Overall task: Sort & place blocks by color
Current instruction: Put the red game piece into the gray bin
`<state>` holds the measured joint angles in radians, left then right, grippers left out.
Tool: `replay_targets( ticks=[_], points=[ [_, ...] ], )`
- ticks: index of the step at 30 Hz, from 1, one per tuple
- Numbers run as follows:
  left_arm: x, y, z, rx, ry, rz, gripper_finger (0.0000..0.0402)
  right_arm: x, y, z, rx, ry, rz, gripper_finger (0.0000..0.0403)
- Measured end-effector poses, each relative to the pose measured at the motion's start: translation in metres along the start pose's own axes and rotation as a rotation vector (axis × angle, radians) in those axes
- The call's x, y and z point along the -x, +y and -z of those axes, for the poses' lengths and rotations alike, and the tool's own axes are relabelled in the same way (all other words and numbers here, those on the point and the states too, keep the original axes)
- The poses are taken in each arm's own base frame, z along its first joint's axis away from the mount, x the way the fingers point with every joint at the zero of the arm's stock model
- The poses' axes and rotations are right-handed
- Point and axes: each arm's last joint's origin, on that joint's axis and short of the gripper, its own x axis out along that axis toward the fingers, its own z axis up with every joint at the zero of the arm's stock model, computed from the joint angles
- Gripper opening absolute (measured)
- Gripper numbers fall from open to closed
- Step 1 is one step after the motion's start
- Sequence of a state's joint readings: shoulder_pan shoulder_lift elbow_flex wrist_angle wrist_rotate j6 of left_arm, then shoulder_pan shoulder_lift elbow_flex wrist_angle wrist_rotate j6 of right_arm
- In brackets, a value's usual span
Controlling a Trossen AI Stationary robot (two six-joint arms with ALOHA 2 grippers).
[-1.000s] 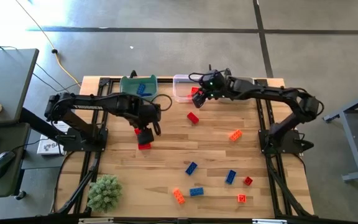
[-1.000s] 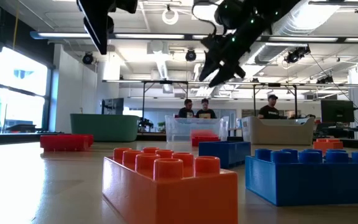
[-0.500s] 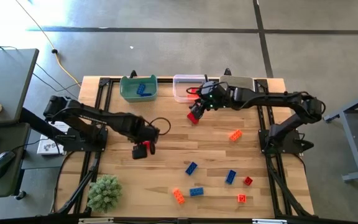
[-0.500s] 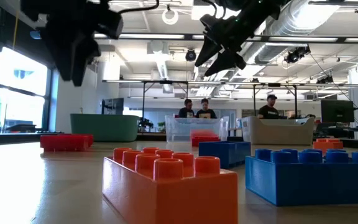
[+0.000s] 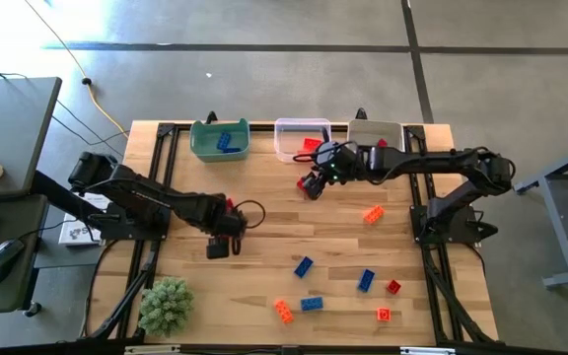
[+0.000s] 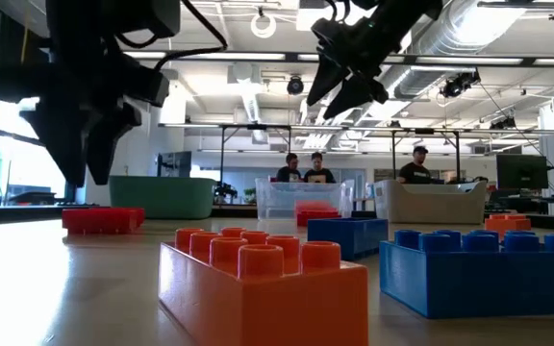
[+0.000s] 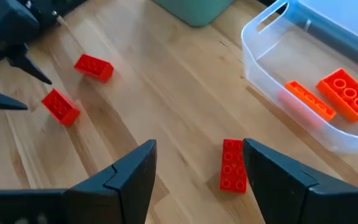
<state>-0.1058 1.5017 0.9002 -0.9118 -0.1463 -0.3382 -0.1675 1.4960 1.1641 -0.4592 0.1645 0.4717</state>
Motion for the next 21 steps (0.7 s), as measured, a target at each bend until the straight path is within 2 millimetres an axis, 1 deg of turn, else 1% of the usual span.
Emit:
replay_targets(
  ticks=[11, 17, 21],
  points=[
    [-0.015, 0.002, 0.009, 0.0, 0.005, -0.035, 0.0243, 0.0, -0.001, 0.002, 0.004, 0.012, 0.022, 0.0226],
    [-0.016, 0.003, 0.009, 0.001, 0.0, -0.053, 0.0243, 0.0, -0.001, 0.002, 0.004, 0.013, 0.023, 0.0226],
    [-0.016, 0.002, 0.006, 0.002, -0.035, -0.047, 0.0243, 0.0, -0.001, 0.002, 0.006, 0.014, 0.023, 0.0226]
  ],
)
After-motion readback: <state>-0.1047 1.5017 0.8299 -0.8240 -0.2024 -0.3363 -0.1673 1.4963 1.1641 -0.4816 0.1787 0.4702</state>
